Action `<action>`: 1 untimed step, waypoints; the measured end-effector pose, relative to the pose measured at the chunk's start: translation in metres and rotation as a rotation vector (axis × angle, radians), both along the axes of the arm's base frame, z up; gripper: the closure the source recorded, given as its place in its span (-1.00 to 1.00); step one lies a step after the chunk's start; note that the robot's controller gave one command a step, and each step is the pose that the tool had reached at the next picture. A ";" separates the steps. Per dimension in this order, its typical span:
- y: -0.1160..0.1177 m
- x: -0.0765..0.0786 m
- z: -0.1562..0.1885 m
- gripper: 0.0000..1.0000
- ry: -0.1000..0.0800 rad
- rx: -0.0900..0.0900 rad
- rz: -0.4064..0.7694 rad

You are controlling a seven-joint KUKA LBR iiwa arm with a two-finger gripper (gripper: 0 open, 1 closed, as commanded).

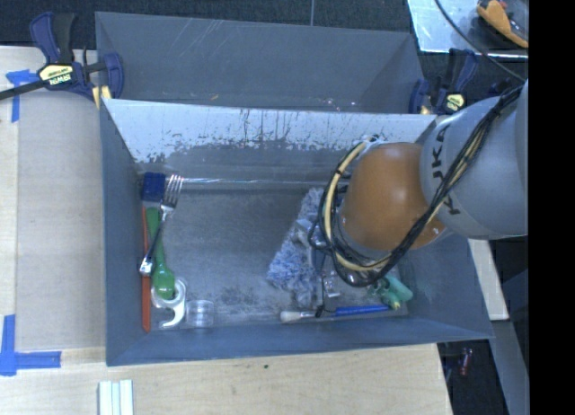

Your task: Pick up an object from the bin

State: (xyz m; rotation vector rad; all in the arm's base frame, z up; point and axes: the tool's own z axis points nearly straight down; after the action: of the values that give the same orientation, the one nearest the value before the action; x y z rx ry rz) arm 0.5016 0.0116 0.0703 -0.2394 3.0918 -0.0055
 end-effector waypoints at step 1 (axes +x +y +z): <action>0.015 -0.003 0.014 -1.00 0.007 0.003 -0.053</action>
Offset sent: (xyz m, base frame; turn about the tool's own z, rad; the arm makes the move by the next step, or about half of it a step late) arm -0.0176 -0.0098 -0.0003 -0.0051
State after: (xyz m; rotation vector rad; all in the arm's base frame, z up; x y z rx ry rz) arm 0.4984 0.0261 0.0844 -0.1569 3.1038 -0.0012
